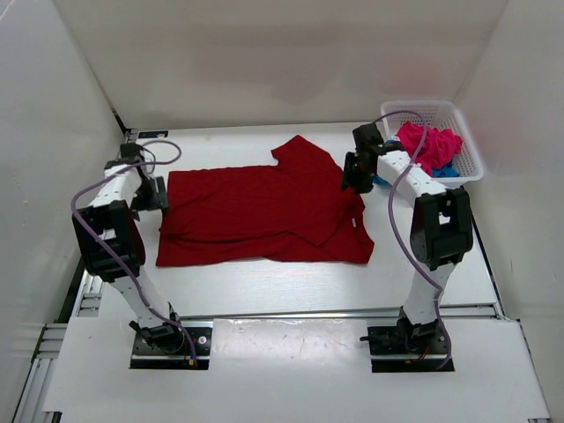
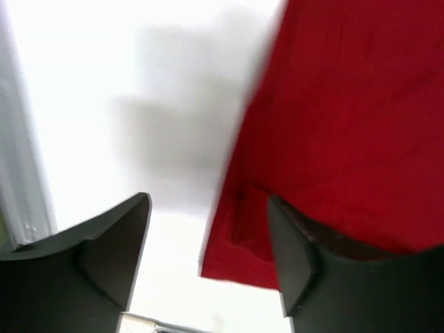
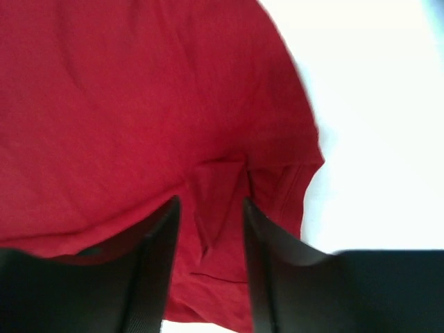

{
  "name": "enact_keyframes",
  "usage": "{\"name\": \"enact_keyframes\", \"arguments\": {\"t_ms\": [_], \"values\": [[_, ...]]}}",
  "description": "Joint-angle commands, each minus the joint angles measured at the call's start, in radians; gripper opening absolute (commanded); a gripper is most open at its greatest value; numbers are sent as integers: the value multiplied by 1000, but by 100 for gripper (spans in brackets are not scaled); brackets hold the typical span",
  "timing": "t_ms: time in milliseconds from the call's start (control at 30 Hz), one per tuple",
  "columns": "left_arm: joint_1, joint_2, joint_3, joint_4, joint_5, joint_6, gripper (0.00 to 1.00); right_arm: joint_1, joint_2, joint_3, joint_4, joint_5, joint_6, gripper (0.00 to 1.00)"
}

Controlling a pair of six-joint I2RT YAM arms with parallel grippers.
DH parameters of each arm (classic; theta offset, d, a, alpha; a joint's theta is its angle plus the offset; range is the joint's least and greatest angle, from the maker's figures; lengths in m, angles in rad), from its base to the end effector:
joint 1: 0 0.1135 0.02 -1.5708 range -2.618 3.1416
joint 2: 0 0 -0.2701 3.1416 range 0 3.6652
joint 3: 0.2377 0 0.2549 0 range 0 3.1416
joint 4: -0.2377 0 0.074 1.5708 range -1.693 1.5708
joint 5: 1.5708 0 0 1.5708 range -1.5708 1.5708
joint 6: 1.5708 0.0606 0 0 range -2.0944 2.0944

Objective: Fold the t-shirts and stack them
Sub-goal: Fold the flattened tshirt in 1/3 of the way

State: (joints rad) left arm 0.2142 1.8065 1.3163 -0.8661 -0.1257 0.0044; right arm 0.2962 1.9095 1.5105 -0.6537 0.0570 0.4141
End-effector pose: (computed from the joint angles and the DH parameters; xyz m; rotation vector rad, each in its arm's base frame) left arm 0.3486 0.0836 0.1814 -0.3270 2.9161 0.2180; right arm 0.4103 0.1216 0.2105 0.1749 2.6255 0.1721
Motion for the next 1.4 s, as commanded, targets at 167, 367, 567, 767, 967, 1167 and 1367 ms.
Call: {"name": "enact_keyframes", "arguments": {"t_ms": [167,367,567,767,967,1167,1367], "values": [[88,-82,114,-59,-6,-4,84,-29,-139,2,-107,24,-18,57],[88,-246,-185,-68,61,-4,84,-72,-398,-343,-107,-85,-18,78],[88,-328,-333,-91,124,-4,84,-81,-484,-579,-60,-160,11,88],[53,-236,-374,-25,133,-4,84,-81,-436,-674,31,-180,20,90],[44,-159,-361,12,216,-4,80,-91,-388,-725,135,-218,40,82],[34,-90,-350,32,216,-4,16,-131,-369,-759,186,-253,71,19],[57,-171,-387,32,83,-4,10,-150,-473,-768,61,-201,46,0]]}}
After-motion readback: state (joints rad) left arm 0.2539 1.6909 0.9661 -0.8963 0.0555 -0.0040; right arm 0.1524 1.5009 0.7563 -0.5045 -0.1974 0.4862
